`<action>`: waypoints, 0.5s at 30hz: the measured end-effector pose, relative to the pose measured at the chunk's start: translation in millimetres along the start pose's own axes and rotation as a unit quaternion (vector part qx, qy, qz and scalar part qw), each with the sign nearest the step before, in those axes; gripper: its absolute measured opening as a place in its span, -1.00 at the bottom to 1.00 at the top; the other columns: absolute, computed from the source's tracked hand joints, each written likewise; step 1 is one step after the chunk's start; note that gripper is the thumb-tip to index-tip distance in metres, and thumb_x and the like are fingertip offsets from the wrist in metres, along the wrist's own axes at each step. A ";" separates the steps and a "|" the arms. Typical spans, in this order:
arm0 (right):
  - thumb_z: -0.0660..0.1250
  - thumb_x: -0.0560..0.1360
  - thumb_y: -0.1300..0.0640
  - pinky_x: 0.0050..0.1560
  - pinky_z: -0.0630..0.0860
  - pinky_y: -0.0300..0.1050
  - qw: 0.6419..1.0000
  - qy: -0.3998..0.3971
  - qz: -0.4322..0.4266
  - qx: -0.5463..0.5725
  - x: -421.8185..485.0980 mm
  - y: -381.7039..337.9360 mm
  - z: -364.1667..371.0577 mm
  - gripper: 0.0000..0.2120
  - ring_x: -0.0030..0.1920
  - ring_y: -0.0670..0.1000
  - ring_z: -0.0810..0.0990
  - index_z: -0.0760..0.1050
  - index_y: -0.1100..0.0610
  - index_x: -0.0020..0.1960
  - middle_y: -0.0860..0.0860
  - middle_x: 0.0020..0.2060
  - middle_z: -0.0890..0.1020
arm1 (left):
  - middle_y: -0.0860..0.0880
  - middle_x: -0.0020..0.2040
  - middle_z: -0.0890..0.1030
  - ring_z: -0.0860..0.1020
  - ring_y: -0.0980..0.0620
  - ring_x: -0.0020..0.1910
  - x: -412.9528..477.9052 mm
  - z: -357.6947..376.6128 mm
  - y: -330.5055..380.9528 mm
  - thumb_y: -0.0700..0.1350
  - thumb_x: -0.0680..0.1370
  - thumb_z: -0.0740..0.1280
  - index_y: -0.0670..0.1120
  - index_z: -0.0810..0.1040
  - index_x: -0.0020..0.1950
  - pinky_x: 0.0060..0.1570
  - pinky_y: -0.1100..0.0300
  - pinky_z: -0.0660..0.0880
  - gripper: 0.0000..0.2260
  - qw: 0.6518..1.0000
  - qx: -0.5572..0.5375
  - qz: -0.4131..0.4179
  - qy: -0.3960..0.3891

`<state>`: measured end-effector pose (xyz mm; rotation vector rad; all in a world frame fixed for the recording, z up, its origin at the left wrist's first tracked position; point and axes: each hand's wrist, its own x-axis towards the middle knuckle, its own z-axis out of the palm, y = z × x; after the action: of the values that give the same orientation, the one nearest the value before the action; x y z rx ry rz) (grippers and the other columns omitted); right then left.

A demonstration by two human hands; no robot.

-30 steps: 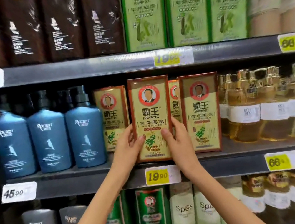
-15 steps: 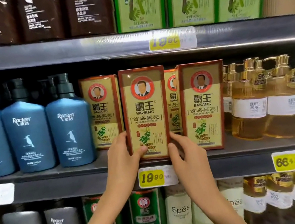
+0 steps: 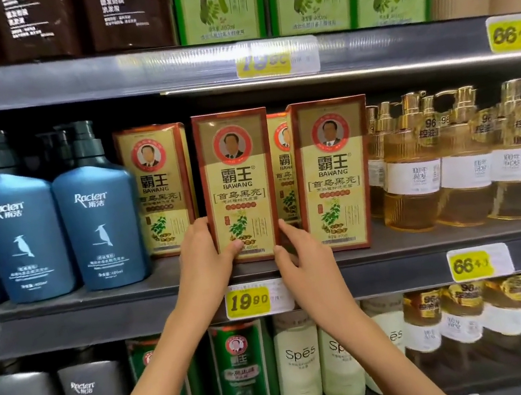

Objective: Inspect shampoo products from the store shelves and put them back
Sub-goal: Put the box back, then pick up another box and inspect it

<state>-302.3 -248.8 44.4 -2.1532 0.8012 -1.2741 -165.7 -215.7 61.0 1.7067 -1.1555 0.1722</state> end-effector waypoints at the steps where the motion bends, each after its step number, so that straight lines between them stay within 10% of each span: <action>1: 0.16 0.61 0.23 -0.07 0.19 -0.73 1.000 0.007 -0.007 0.006 -3.3 0.1 -2.6 -0.61 0.09 -0.26 0.37 0.31 0.18 0.43 0.03 0.30 0.48 | -0.11 0.18 0.55 0.49 -0.01 0.15 -3.1 -3.3 1.4 -0.17 0.46 0.41 -0.17 0.44 0.26 0.08 0.23 0.35 -0.61 1.000 -0.006 -0.004 -0.005; 9: 0.33 0.52 0.09 0.26 0.36 -0.31 0.978 0.203 -0.014 0.034 -7.1 25.7 -72.8 -0.54 0.26 -0.23 0.40 0.31 0.04 0.39 -0.13 0.24 0.44 | 0.25 0.00 0.59 0.56 0.33 0.01 -66.8 -19.9 12.4 -0.19 0.50 0.32 0.13 0.51 0.09 0.07 0.41 0.41 -0.75 0.984 -0.169 0.032 0.035; 15: 0.37 0.47 -0.06 0.01 0.47 -0.31 0.986 0.039 0.136 0.093 37.8 45.8 -89.6 -0.46 0.13 -0.11 0.51 0.28 0.14 0.33 0.02 0.23 0.53 | 0.22 0.09 0.56 0.53 0.27 0.11 -64.4 5.7 34.1 -0.15 0.53 0.29 0.12 0.49 0.16 0.15 0.34 0.40 -0.75 0.977 -0.204 0.053 -0.046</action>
<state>-378.3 -318.7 74.3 -1.7874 0.9329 -1.2428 -227.7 -181.6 42.6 1.3030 -1.2530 -0.0769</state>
